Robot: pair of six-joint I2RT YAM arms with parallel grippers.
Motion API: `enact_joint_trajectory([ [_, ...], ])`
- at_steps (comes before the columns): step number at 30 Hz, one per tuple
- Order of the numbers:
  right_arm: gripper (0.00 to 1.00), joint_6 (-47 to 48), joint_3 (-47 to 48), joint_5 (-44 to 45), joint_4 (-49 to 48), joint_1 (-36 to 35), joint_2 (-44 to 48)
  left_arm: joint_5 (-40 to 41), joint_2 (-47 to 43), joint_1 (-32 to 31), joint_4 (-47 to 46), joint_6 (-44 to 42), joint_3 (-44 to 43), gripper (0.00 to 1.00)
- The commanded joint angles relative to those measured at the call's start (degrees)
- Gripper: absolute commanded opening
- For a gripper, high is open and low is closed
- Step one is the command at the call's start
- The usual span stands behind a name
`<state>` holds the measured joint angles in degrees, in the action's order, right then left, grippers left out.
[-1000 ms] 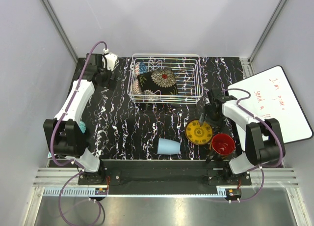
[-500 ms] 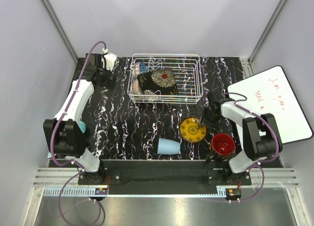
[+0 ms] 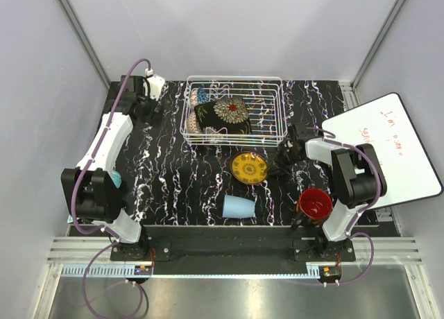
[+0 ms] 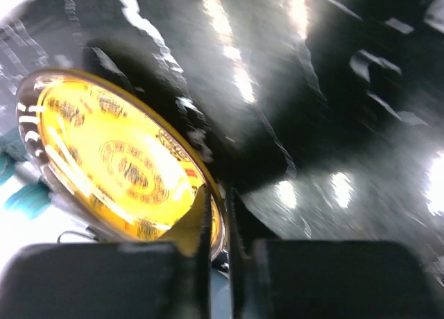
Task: Load the mixed dishes into the dish rack
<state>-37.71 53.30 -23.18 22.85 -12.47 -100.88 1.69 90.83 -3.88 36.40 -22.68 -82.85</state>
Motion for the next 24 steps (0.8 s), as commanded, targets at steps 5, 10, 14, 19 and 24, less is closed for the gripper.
enact_joint_trajectory([
  [5,0.0,0.89,-3.81,1.47,-4.83,1.57,-5.03,-3.43,-5.83,2.64,3.4,-4.29,-2.23,0.98],
  [10,0.0,2.2,-4.96,2.08,-4.92,1.66,-2.57,-24.3,-8.47,8.35,20.07,-10.17,-9.93,0.99],
  [14,0.0,4.75,-7.5,2.87,-5.01,1.66,2.96,-34.81,-6.2,7.66,39.83,-15.02,-13.83,0.98],
  [19,0.0,6.69,-9.97,3.05,-5.97,1.48,7.62,-43.87,-1.89,4.86,47.62,-15.74,-11.29,0.93],
  [24,0.0,7.13,-7.95,1.47,-6.06,0.17,8.24,-49.4,2.07,1.69,45.16,-13.72,-9.53,0.93],
])
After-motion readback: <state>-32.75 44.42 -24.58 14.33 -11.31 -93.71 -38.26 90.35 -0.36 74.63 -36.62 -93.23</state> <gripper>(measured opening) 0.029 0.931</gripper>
